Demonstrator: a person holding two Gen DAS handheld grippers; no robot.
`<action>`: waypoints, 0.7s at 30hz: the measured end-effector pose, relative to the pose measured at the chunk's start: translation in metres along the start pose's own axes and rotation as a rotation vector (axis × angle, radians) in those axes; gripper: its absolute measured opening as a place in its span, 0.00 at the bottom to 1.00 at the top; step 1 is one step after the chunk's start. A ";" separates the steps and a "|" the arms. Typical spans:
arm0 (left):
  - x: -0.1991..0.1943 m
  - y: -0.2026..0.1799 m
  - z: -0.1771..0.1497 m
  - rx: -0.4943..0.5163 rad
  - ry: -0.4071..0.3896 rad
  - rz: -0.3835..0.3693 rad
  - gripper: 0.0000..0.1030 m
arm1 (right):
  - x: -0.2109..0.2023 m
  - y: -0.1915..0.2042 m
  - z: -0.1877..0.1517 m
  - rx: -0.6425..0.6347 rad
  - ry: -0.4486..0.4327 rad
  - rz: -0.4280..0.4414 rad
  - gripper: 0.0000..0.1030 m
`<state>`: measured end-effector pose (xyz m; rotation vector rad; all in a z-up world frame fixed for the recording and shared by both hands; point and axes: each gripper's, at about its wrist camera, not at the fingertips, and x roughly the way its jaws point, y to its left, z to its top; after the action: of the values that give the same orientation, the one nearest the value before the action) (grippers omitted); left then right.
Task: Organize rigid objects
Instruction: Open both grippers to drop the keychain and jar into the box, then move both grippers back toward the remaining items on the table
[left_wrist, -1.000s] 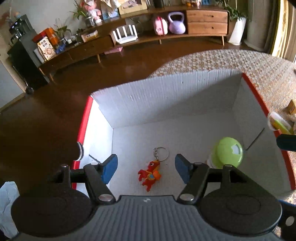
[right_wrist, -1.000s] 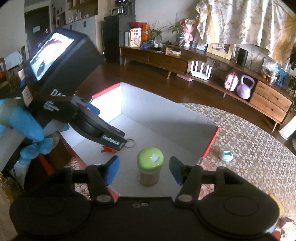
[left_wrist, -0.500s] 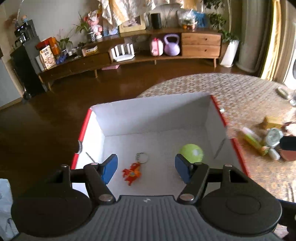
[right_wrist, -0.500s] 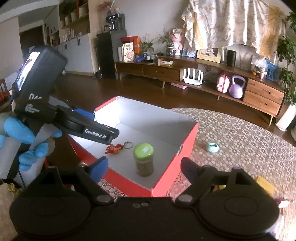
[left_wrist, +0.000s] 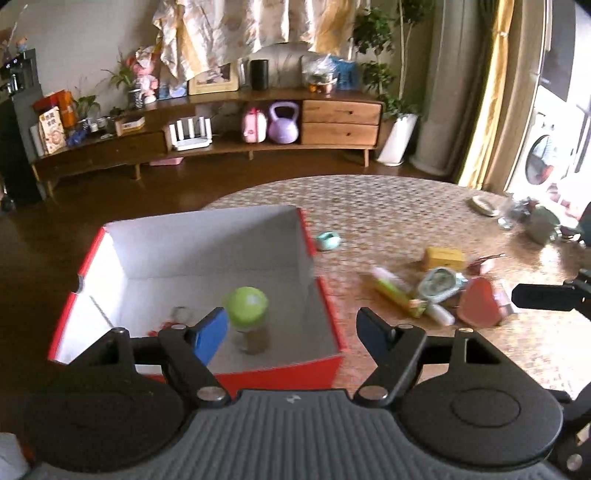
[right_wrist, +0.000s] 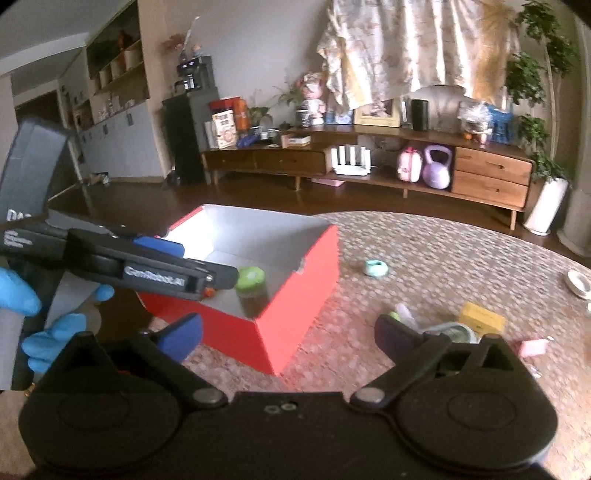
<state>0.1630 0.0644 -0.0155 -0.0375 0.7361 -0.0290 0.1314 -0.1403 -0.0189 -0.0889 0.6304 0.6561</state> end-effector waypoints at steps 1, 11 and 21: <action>-0.001 -0.004 -0.002 0.003 -0.007 -0.007 0.74 | -0.004 -0.004 -0.004 0.005 -0.004 -0.010 0.99; 0.004 -0.053 -0.019 0.021 -0.069 -0.068 0.82 | -0.036 -0.052 -0.039 0.080 -0.013 -0.119 1.00; 0.036 -0.092 -0.022 0.031 -0.016 -0.127 0.82 | -0.049 -0.100 -0.063 0.093 0.008 -0.213 1.00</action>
<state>0.1738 -0.0297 -0.0523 -0.0548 0.7168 -0.1614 0.1281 -0.2636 -0.0532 -0.0707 0.6481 0.4199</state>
